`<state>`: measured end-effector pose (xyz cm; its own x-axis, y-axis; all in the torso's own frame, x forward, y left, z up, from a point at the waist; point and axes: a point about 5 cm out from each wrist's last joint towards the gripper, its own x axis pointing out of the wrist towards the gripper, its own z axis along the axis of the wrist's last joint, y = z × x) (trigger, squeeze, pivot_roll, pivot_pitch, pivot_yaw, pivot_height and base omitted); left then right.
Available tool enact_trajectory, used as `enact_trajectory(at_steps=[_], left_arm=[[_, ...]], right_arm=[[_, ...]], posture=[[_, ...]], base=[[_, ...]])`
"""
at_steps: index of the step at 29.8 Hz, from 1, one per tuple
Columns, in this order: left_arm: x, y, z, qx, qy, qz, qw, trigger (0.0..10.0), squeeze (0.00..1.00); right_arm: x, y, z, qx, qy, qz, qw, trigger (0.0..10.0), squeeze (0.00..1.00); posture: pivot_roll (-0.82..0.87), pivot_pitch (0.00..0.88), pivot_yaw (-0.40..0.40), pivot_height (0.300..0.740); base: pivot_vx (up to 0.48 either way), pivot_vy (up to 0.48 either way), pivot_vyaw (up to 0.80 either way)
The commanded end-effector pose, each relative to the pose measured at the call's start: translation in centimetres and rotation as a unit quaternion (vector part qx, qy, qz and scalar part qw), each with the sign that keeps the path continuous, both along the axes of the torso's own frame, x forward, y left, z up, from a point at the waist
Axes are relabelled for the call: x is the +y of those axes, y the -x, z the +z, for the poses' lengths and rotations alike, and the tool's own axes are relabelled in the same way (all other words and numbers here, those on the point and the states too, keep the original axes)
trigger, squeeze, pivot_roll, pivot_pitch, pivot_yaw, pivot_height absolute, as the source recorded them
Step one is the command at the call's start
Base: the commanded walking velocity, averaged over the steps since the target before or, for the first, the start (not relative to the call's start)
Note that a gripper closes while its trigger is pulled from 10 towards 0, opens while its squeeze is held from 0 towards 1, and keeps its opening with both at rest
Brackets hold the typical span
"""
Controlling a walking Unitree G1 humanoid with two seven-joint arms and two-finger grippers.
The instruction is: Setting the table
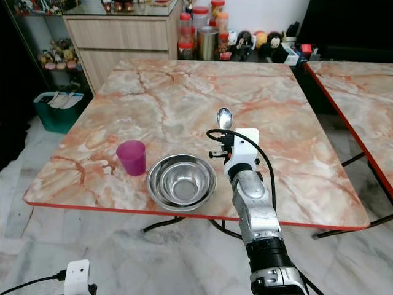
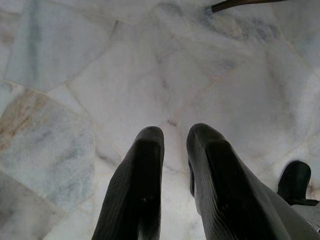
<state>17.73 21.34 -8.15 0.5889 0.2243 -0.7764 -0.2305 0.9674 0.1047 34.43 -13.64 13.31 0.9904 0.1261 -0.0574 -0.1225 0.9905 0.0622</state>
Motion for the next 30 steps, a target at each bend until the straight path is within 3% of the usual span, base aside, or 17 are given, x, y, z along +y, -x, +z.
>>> enact_trajectory(at_steps=[1,13,30], left_arm=[[0.4,0.4,-0.1,0.008,-0.004,0.002,1.0,10.0,0.0],[-0.2,0.0,-0.1,0.007,-0.004,-0.001,1.0,10.0,0.0],[-0.4,0.1,-0.1,0.007,-0.002,-0.001,1.0,10.0,0.0]], right_arm=[[0.0,0.1,0.3,-0.002,0.001,0.0,1.0,10.0,0.0],[-0.4,0.3,-1.1,0.034,0.011,-0.019,0.999,10.0,0.0],[-2.7,-0.1,-3.3,0.116,0.042,-0.068,0.99,10.0,0.0]], posture=[[0.01,0.047,0.004,0.74],[0.01,0.047,0.003,0.74],[0.01,0.048,0.002,0.74]], base=[[0.0,0.0,0.0],[0.0,0.0,0.0],[0.0,0.0,0.0]])
